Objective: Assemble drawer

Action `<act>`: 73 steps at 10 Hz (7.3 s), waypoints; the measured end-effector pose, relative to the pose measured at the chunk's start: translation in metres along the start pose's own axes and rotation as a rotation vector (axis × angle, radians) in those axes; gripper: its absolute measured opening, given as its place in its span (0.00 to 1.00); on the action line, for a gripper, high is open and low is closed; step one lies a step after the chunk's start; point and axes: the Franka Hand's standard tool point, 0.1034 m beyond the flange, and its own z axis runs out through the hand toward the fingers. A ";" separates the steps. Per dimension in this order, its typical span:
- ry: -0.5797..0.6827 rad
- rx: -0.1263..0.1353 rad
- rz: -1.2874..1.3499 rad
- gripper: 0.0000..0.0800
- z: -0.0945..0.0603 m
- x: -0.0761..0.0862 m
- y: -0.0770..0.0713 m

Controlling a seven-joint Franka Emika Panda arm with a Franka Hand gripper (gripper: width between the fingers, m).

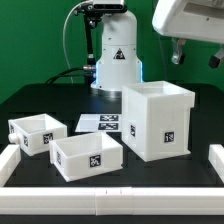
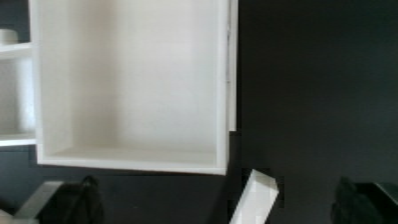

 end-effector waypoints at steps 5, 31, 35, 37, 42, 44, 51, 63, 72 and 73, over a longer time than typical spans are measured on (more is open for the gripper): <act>0.095 0.181 0.211 0.81 0.044 -0.009 -0.010; 0.125 0.147 0.220 0.05 0.063 0.000 -0.005; 0.172 0.111 -0.199 0.05 0.062 0.001 -0.004; 0.175 0.097 -0.344 0.05 0.063 0.000 -0.003; 0.207 0.028 -0.967 0.05 0.054 0.012 0.001; 0.197 0.007 -1.071 0.05 0.057 0.010 0.005; 0.120 -0.067 -1.684 0.05 0.060 0.037 0.046; -0.120 -0.116 -2.487 0.05 0.054 0.054 0.103; -0.275 0.058 -2.466 0.06 0.044 0.060 0.101; -0.288 0.056 -2.462 0.06 0.043 0.061 0.100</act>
Offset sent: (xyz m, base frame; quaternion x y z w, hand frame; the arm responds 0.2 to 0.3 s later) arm -0.0083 0.0157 -0.0251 0.0641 0.0739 0.0518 0.9939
